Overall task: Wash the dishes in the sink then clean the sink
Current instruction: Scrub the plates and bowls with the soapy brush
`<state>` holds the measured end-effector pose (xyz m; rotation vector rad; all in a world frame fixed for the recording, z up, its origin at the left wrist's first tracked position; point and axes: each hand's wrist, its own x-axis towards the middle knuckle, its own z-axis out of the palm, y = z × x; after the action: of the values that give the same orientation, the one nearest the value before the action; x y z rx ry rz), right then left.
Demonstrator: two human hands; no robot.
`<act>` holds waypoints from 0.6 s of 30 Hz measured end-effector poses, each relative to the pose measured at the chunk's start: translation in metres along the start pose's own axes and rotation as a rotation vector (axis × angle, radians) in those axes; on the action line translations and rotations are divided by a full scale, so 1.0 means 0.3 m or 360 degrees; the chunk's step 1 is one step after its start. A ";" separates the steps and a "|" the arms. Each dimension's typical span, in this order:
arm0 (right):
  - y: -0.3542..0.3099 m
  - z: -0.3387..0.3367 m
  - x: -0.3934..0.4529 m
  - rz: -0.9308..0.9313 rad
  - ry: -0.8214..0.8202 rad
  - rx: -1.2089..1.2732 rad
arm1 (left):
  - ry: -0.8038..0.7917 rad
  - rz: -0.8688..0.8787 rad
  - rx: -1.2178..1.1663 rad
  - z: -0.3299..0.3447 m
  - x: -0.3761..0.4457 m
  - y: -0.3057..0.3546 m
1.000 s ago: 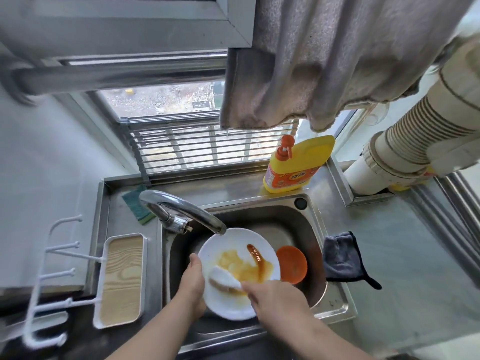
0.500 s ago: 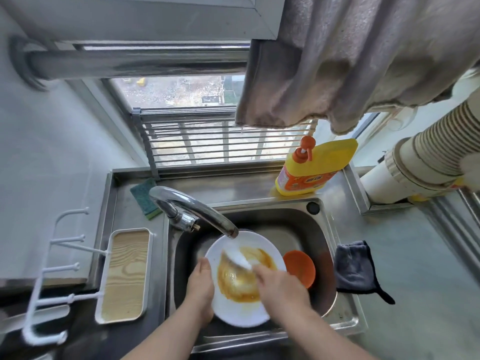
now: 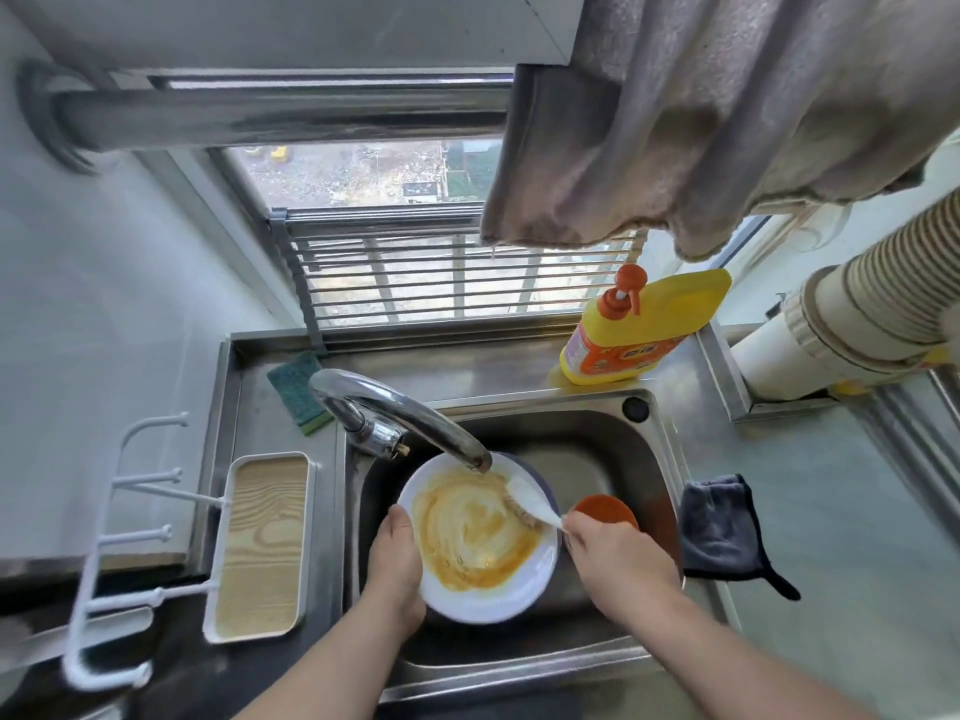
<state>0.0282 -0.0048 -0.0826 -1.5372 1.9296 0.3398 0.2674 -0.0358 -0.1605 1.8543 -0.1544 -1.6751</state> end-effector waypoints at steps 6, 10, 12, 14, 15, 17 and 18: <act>-0.151 0.099 -0.178 -0.0167 -0.0242 0.0178 | -0.0065 -0.0088 -0.0020 0.047 -0.039 -0.002; -0.117 0.014 0.038 -0.0045 0.0012 0.0176 | -0.0122 -0.0136 -0.0146 0.065 -0.069 -0.005; -0.008 -0.008 0.021 0.0058 0.0017 0.0197 | -0.0102 -0.0117 -0.0158 0.053 -0.061 0.014; 0.030 0.041 -0.087 0.0050 -0.0020 0.0192 | -0.0082 -0.0127 -0.0146 0.041 -0.046 0.025; 0.001 0.075 -0.150 0.0016 -0.0085 0.0212 | -0.0069 -0.0133 -0.0136 0.040 -0.043 0.021; -0.106 0.120 -0.202 -0.0081 -0.0215 0.0280 | -0.0050 -0.0176 -0.0153 0.047 -0.053 -0.008; -0.161 0.121 -0.185 -0.0123 -0.0217 0.0309 | -0.0060 -0.0207 -0.0181 0.055 -0.069 -0.024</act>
<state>0.0915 0.0451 -0.0671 -1.4202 1.7391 0.2113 0.2458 -0.0261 -0.1463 1.7820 0.0467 -1.7690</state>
